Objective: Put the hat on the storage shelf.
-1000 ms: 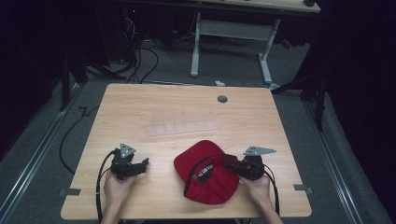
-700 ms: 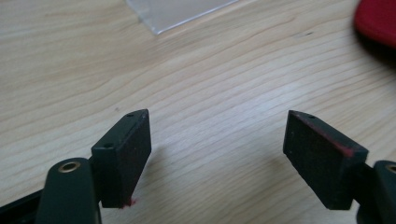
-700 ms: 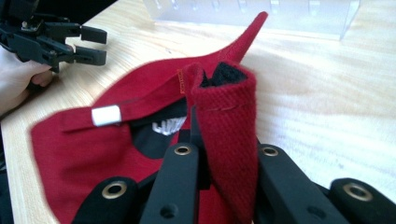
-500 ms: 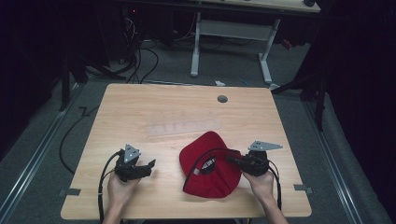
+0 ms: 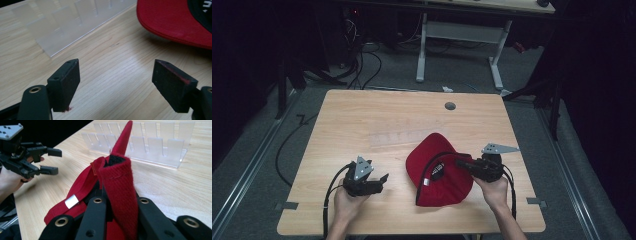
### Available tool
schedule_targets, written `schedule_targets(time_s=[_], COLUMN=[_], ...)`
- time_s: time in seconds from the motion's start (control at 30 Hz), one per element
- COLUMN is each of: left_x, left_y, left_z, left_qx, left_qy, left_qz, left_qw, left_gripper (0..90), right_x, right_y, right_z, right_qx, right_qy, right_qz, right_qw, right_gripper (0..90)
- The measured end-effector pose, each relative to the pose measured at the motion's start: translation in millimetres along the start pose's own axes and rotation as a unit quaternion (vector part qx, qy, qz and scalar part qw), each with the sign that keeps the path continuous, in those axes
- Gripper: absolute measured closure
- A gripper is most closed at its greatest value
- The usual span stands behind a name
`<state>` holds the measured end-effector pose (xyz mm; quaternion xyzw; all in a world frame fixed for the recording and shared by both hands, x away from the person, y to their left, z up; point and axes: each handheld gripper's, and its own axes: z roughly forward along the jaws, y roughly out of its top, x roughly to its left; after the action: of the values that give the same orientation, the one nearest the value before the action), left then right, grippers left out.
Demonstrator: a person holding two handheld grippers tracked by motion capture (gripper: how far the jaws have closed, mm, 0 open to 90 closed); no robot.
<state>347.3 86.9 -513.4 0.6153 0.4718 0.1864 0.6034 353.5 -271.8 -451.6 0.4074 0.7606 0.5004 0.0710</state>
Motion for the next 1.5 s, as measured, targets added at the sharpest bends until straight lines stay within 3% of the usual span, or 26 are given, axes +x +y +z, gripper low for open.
schedule_targets(time_s=[0.37,0.67,0.97,1.17,1.3,1.5], left_x=[-27.0,-38.8,-48.6,-46.2,-45.8,-47.6], left_y=[-9.7,-13.3,-13.5,-10.8,-10.1,-10.7], left_z=[13.8,23.1,27.8,25.4,22.8,21.7], left_qx=[0.017,0.027,0.015,0.013,0.005,0.003], left_qy=[-0.019,-0.03,-0.039,-0.034,-0.033,-0.043], left_qz=[0.048,0.06,0.064,0.059,0.068,0.078], left_qw=[0.9985,0.9974,0.9971,0.9976,0.9971,0.996], left_gripper=[22.5,22.3,20.5,19.7,19.8,23.5], right_x=[1.9,3.6,6.5,9.2,11.6,13.5], right_y=[17.5,26.9,35.9,38.8,37.1,35.7], right_z=[0.9,4.6,14.9,24.7,28.9,31.1], right_qx=[-0.001,0.0,0.002,0.021,0.046,0.063], right_qy=[0.017,0.03,0.045,0.028,0.003,-0.005], right_qz=[0.007,0.015,0.032,0.028,0.016,0.006], right_qw=[0.9998,0.9995,0.9985,0.999,0.9988,0.998], right_gripper=[85.1,85.1,85.0,84.9,84.8,84.7])
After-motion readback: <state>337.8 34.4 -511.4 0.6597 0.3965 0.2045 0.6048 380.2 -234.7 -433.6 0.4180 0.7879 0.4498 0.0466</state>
